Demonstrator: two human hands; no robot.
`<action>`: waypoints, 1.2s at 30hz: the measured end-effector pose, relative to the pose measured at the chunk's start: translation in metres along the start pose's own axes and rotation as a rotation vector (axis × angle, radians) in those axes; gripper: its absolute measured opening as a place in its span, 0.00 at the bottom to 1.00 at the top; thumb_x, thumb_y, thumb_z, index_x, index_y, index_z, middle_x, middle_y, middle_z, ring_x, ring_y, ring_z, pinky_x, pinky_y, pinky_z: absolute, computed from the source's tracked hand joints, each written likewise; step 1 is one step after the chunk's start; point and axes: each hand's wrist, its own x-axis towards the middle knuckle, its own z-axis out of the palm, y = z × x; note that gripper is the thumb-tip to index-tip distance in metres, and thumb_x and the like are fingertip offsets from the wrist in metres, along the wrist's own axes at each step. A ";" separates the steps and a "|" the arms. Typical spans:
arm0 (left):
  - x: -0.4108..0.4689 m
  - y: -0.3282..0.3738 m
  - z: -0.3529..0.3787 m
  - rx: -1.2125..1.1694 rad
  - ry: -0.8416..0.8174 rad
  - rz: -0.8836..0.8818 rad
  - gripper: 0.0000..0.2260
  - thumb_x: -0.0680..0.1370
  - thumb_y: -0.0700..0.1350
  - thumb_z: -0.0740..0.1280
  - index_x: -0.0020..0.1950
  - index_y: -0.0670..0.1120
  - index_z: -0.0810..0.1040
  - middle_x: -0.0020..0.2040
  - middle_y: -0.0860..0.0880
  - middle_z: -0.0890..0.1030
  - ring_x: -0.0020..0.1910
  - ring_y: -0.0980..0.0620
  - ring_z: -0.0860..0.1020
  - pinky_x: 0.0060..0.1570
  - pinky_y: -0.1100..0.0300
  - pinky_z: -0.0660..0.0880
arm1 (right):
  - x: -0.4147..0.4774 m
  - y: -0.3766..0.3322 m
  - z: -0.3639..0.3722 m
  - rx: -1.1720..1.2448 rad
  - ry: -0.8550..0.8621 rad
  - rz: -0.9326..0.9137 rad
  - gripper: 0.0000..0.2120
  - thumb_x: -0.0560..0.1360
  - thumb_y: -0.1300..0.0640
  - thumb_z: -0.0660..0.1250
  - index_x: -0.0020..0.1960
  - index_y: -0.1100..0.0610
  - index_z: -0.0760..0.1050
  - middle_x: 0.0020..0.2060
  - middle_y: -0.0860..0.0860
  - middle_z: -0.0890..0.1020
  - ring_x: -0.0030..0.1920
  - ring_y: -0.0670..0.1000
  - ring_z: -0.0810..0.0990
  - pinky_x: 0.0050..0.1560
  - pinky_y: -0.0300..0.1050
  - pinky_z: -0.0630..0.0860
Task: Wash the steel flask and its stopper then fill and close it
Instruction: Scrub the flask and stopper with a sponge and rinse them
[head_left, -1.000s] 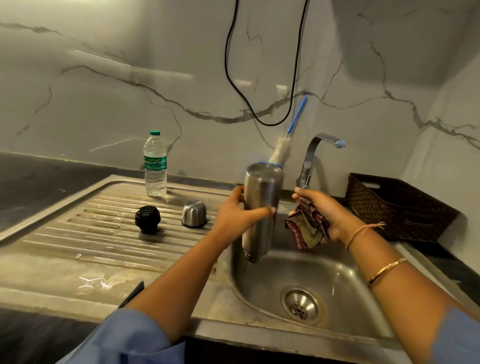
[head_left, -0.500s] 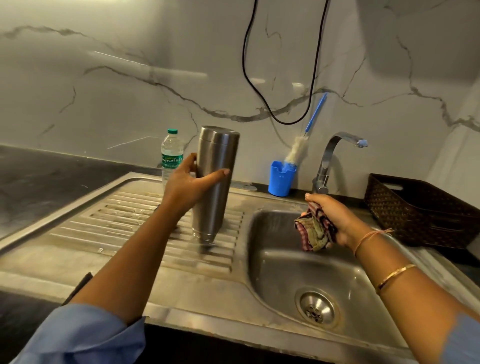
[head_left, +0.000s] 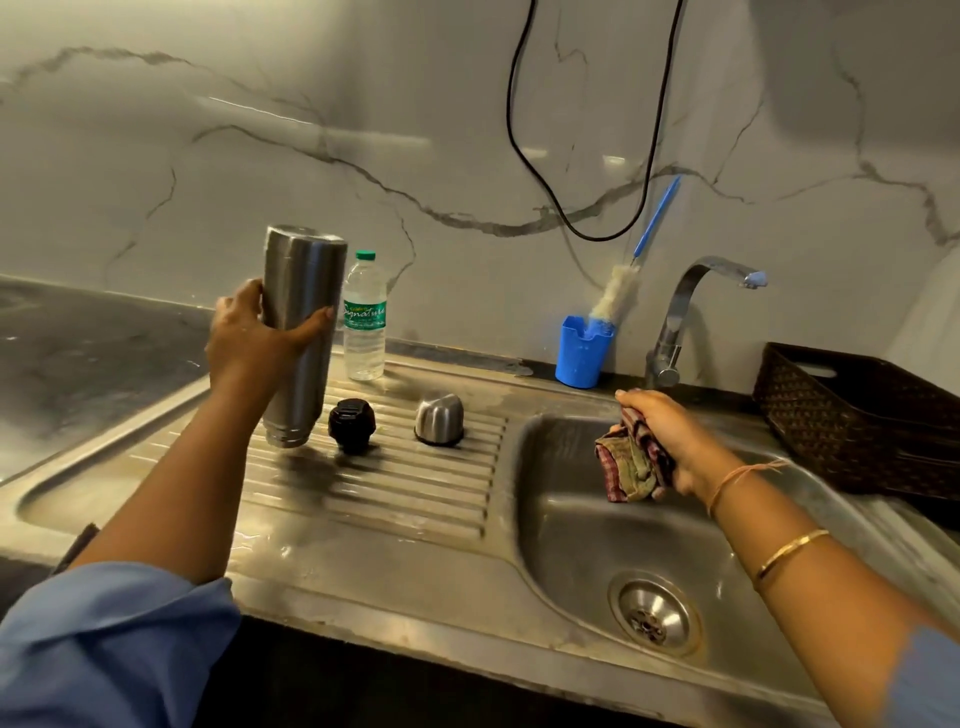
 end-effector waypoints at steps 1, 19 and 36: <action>0.003 -0.005 0.002 -0.032 0.010 -0.021 0.25 0.70 0.56 0.73 0.61 0.43 0.73 0.59 0.39 0.73 0.57 0.40 0.74 0.53 0.52 0.70 | 0.000 0.000 0.001 0.003 0.006 -0.008 0.12 0.78 0.47 0.61 0.58 0.51 0.69 0.44 0.58 0.79 0.44 0.56 0.79 0.43 0.49 0.77; 0.045 -0.030 0.027 -0.253 -0.107 -0.132 0.30 0.70 0.53 0.74 0.68 0.47 0.68 0.64 0.42 0.74 0.62 0.41 0.74 0.61 0.44 0.72 | -0.002 0.001 -0.002 -0.026 0.062 -0.005 0.16 0.78 0.48 0.61 0.63 0.53 0.68 0.49 0.60 0.80 0.45 0.57 0.80 0.44 0.49 0.78; 0.045 -0.046 0.029 -0.319 -0.320 -0.223 0.36 0.72 0.36 0.71 0.74 0.47 0.56 0.69 0.41 0.69 0.68 0.40 0.68 0.67 0.41 0.66 | 0.005 0.013 0.009 0.007 -0.002 0.038 0.13 0.77 0.49 0.62 0.58 0.53 0.68 0.44 0.59 0.80 0.43 0.56 0.79 0.43 0.49 0.77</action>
